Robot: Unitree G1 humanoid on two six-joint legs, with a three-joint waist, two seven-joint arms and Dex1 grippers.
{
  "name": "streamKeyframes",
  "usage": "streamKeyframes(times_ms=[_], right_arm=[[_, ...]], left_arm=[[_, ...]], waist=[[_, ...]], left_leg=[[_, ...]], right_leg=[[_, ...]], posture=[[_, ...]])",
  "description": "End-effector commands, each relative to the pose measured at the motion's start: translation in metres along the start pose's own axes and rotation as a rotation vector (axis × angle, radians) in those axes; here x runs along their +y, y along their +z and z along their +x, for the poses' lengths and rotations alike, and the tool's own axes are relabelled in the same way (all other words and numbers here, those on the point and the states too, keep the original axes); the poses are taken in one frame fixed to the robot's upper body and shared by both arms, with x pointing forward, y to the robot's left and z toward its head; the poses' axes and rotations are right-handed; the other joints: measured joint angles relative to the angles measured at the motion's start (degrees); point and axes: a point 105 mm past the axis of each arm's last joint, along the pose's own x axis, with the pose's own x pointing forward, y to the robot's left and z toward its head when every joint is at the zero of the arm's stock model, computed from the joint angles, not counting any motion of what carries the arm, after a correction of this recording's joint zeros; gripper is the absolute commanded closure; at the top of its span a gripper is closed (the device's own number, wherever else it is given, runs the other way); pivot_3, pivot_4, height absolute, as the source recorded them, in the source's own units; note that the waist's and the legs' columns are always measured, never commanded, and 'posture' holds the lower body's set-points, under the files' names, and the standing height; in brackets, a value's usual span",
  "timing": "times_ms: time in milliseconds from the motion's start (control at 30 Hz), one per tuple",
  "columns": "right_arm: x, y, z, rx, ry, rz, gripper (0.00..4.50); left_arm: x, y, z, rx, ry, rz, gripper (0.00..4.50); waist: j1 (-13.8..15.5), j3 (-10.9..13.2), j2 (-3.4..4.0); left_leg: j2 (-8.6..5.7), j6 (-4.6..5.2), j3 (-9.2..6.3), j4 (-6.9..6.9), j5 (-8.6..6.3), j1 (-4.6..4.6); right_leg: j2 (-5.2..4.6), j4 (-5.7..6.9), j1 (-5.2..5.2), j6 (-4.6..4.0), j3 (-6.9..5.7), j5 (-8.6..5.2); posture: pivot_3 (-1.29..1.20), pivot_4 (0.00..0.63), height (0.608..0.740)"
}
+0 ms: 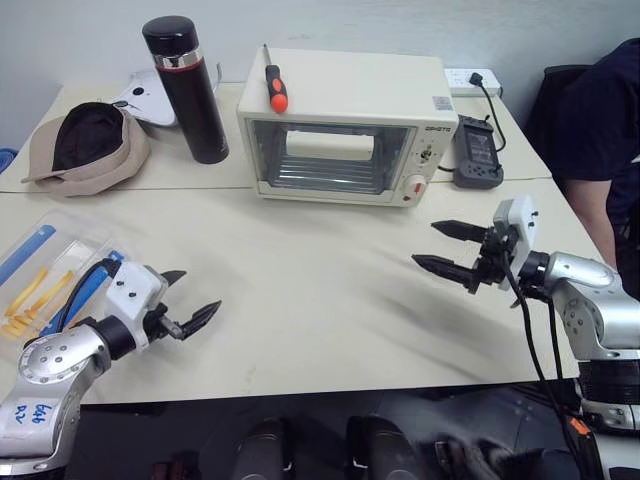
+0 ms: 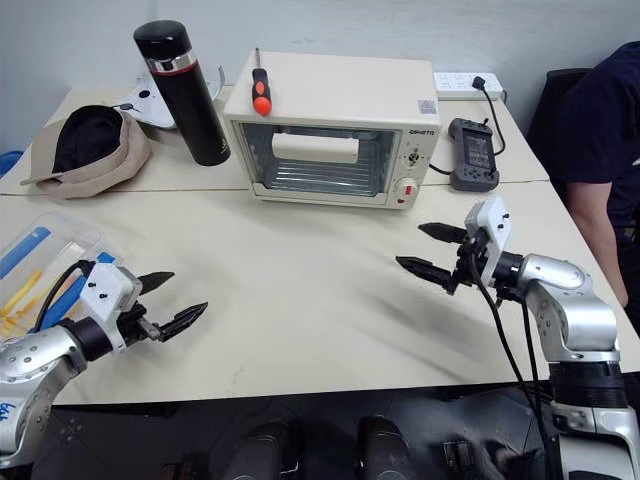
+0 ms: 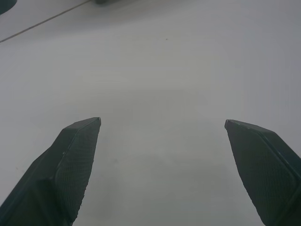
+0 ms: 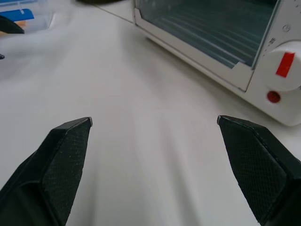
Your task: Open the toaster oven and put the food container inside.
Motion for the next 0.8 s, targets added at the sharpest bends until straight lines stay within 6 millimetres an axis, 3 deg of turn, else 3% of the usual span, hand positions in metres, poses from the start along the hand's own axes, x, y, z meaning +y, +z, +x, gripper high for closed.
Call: streamKeyframes(times_ms=[33, 433, 633, 800], right_arm=[[0.005, 0.01, 0.001, -0.011, 0.015, -0.048, 0.03], [-0.005, 0.01, 0.006, -0.003, -0.037, -0.024, 0.03], [0.007, 0.017, 0.04, -0.05, 0.005, -0.004, 0.03], [-0.005, 0.034, 0.071, -0.096, 0.002, -0.036, 0.03]], left_arm=[[0.001, 0.004, 0.0, -0.016, 0.033, 0.03, 0.0], [-0.007, 0.013, -0.001, -0.083, 0.004, -0.071, 0.0], [-0.025, 0.06, 0.011, -0.237, -0.141, -0.149, 0.0], [-0.025, 0.113, 0.018, -0.383, -0.242, -0.143, 0.0]], waist=[[0.0, 0.0, 0.0], [0.0, 0.0, 0.0], [0.0, 0.0, 0.0], [0.0, 0.0, -0.01]], left_leg=[[0.0, 0.0, 0.0, 0.0, 0.0, 0.0], [0.0, -0.01, 0.0, -0.01, 0.0, 0.0], [0.01, -0.09, -0.02, 0.02, 0.06, 0.0], [-0.04, -0.09, 0.02, 0.12, 0.13, 0.0]], right_leg=[[0.0, 0.01, -0.01, 0.0, 0.0, 0.0], [0.0, 0.01, -0.02, 0.0, 0.01, 0.0], [0.0, 0.12, -0.02, 0.0, 0.01, 0.0], [0.03, 0.31, -0.06, 0.0, 0.03, 0.0]], posture=[[0.0, 0.15, 0.74], [0.0, 0.15, 0.74], [0.0, 0.15, 0.74], [0.0, 0.15, 0.74]])
